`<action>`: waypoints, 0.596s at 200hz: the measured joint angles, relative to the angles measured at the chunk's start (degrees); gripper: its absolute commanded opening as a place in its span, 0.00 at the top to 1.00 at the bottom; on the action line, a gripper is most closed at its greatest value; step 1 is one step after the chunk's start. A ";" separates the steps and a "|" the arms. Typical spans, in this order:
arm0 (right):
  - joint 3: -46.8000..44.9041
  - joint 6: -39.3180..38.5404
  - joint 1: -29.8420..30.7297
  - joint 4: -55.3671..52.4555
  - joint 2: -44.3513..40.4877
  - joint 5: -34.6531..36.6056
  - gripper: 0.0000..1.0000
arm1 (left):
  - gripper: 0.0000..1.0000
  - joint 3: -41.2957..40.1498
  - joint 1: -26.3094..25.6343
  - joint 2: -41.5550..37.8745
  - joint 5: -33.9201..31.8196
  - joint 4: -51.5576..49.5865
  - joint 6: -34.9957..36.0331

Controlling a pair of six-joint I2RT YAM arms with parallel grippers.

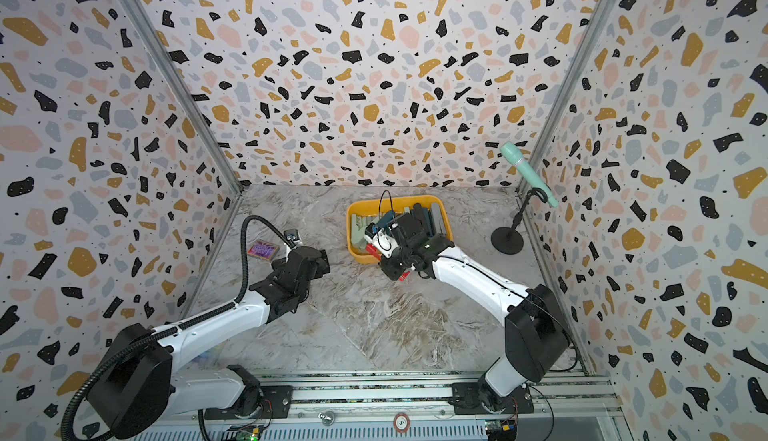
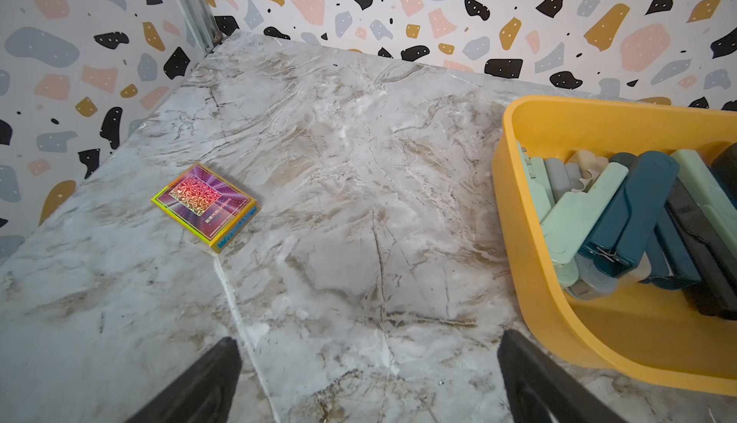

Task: Put the pruning pliers into the storage box
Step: Pick up the pruning pliers from the center of the board, then place the pruning pliers in the storage box.

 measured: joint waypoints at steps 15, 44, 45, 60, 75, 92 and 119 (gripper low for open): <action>3.37 2.45 -2.82 0.74 2.58 0.24 1.00 | 0.01 0.00 0.00 0.00 0.04 0.13 0.00; 6.88 1.90 -5.14 3.76 8.55 0.42 1.00 | 0.00 -0.02 0.00 0.00 0.17 0.26 0.00; 6.97 1.64 -5.11 3.80 8.85 0.37 1.00 | 0.01 -0.02 0.00 0.00 0.17 0.26 -0.02; 8.74 -1.33 -4.61 3.52 12.28 0.35 1.00 | 0.01 -0.02 0.00 0.00 0.20 0.35 -0.02; 11.54 -5.09 -4.42 2.64 16.46 1.14 1.00 | 0.01 -0.02 0.00 0.07 0.28 0.42 0.00; 14.25 -9.25 -4.31 1.95 20.50 1.55 1.00 | 0.00 -0.02 0.00 0.20 0.52 0.48 -0.02; 15.10 -14.38 -4.90 1.25 22.23 1.73 1.00 | 0.01 -0.02 0.02 0.42 0.61 0.48 0.00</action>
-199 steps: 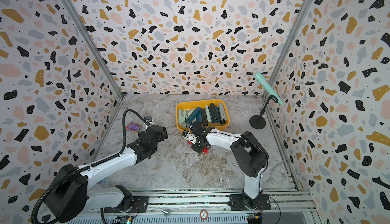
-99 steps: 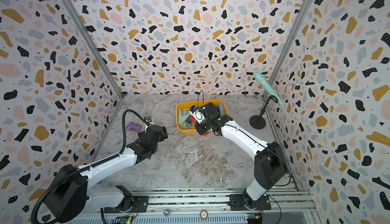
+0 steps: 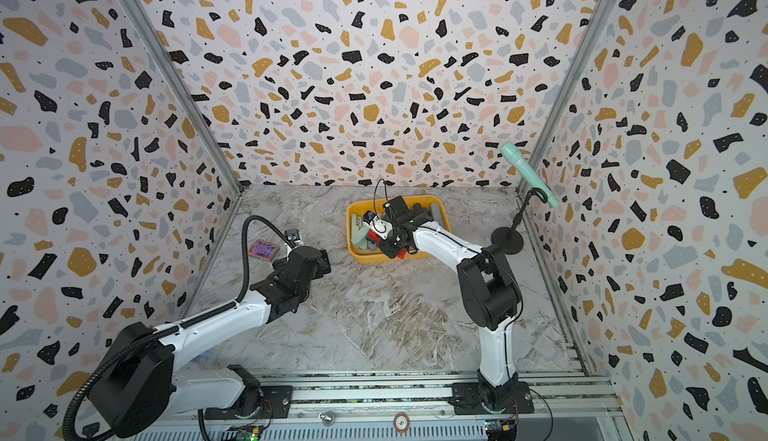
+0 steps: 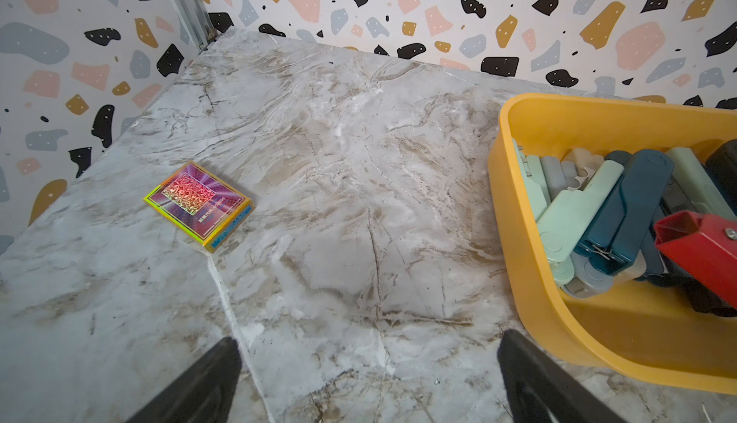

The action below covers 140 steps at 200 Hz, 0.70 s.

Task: Put the pruning pliers into the storage box
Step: Place the pruning pliers in the storage box.

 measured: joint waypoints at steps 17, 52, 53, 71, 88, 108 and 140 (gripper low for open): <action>0.17 -2.29 -0.98 -0.07 -0.02 0.04 1.00 | 0.01 0.00 0.02 0.00 0.00 0.02 0.00; 2.10 -6.25 -3.65 -1.53 0.09 -0.11 1.00 | 0.01 0.00 0.02 0.46 0.24 0.04 0.00; 2.12 -6.34 -3.69 -1.55 0.09 -0.11 1.00 | 0.01 0.00 0.02 0.48 0.24 0.04 0.00; 2.91 -8.74 -4.39 -1.81 0.11 0.17 1.00 | 0.01 0.00 0.02 0.90 0.44 0.04 0.00; 3.19 -11.15 -4.22 -2.14 0.52 0.68 1.00 | 0.00 0.00 0.04 0.94 0.46 0.04 0.00; 4.66 -13.42 -4.02 -3.26 2.89 0.68 1.00 | 0.01 0.00 0.13 0.94 0.48 0.02 0.02; 4.85 -15.76 -3.93 -3.67 6.62 0.02 1.00 | 0.01 0.02 0.26 0.94 0.48 0.00 0.02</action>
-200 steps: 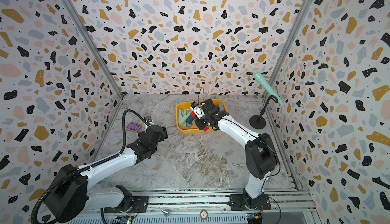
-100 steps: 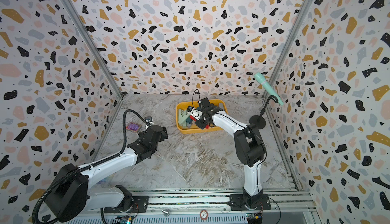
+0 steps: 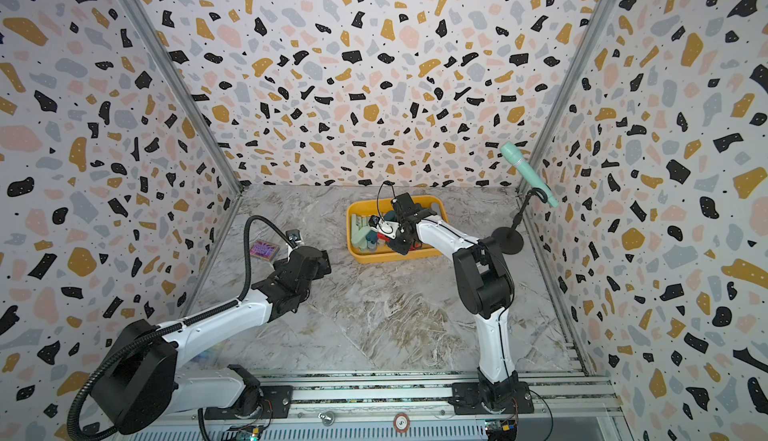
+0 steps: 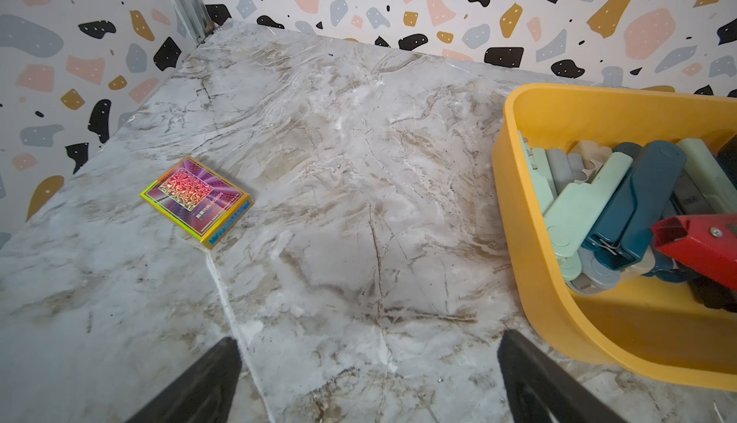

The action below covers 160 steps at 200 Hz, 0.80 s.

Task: Put the pruning pliers into the storage box
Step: Place the pruning pliers in the storage box.

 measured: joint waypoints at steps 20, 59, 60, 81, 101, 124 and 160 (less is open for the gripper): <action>0.00 -1.42 0.00 -0.02 -0.02 -0.42 1.00 | 0.00 0.00 0.00 0.00 0.00 0.00 0.00; -0.35 -3.34 -0.11 -0.46 -0.02 -0.15 1.00 | 0.00 0.00 0.00 0.00 0.02 -0.04 0.00; -0.35 -3.39 -0.11 -0.50 -0.02 -0.13 1.00 | 0.00 0.00 0.00 0.00 0.02 -0.04 0.00; -1.01 -4.74 -0.20 -1.31 -0.07 0.42 1.00 | 0.01 0.00 0.00 0.00 0.00 -0.17 0.00; -4.37 -6.56 -0.42 1.46 -1.31 -0.09 1.00 | 0.01 0.00 0.00 0.00 -0.02 -0.15 0.00; -6.80 -7.67 -0.79 2.95 -3.74 -0.83 1.00 | 0.00 0.00 0.02 0.00 0.04 -0.13 0.00; -6.80 -7.93 -0.68 2.86 -3.23 -0.57 0.86 | 0.00 0.00 0.02 -0.02 0.20 -0.17 0.00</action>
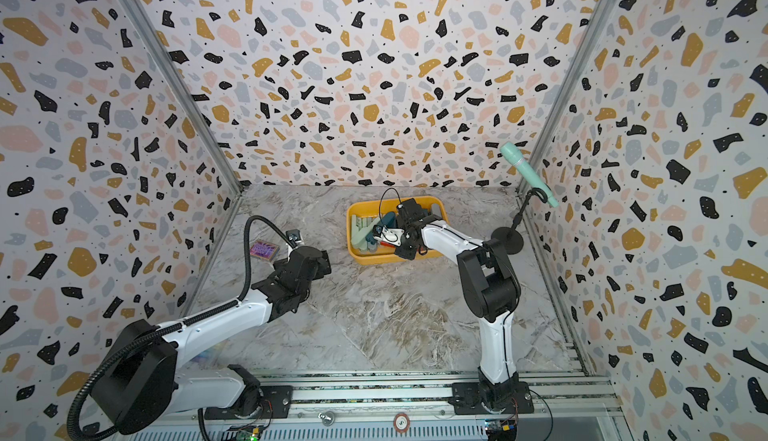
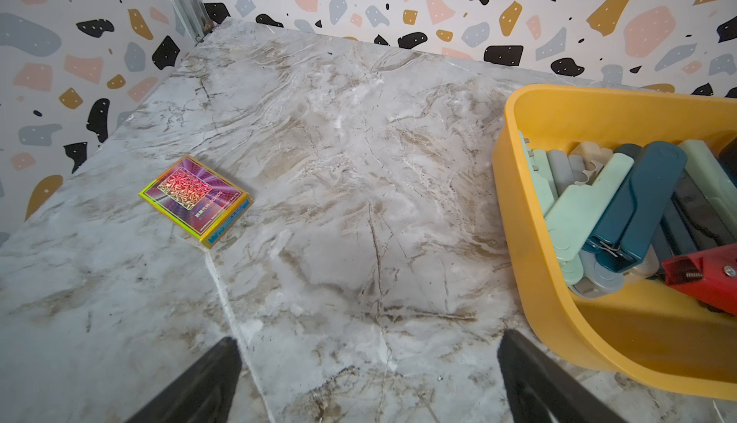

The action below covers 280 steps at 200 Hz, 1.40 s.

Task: Put the pruning pliers into the storage box
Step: Place the pruning pliers in the storage box, then reset both arms

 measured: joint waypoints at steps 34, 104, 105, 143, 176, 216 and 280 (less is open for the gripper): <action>0.48 0.00 -0.02 1.51 -0.04 0.37 0.62 | 0.01 0.00 0.00 -0.26 -0.02 -0.07 0.00; -3.76 2.27 -0.39 6.21 -4.63 1.57 0.59 | 0.01 0.00 0.00 -0.39 -0.04 -0.09 -0.02; -3.87 2.36 -0.42 6.32 -4.79 1.57 0.58 | 0.01 0.00 0.00 -0.39 -0.04 -0.07 -0.02; -12.68 8.46 -3.04 16.59 -15.34 1.62 0.56 | 0.00 0.00 0.00 -0.74 -0.35 -0.09 -0.02; -25.94 18.75 -9.38 31.21 -27.21 1.68 0.51 | 0.01 0.00 0.00 -1.09 -1.73 -0.04 0.00; -45.00 32.13 -17.49 47.74 -36.89 3.15 0.44 | 0.01 -0.46 0.00 -1.68 -6.51 0.79 0.87; -64.46 42.51 -25.27 70.66 -37.18 10.14 0.35 | 0.01 -11.98 0.50 -5.01 -18.69 19.56 12.74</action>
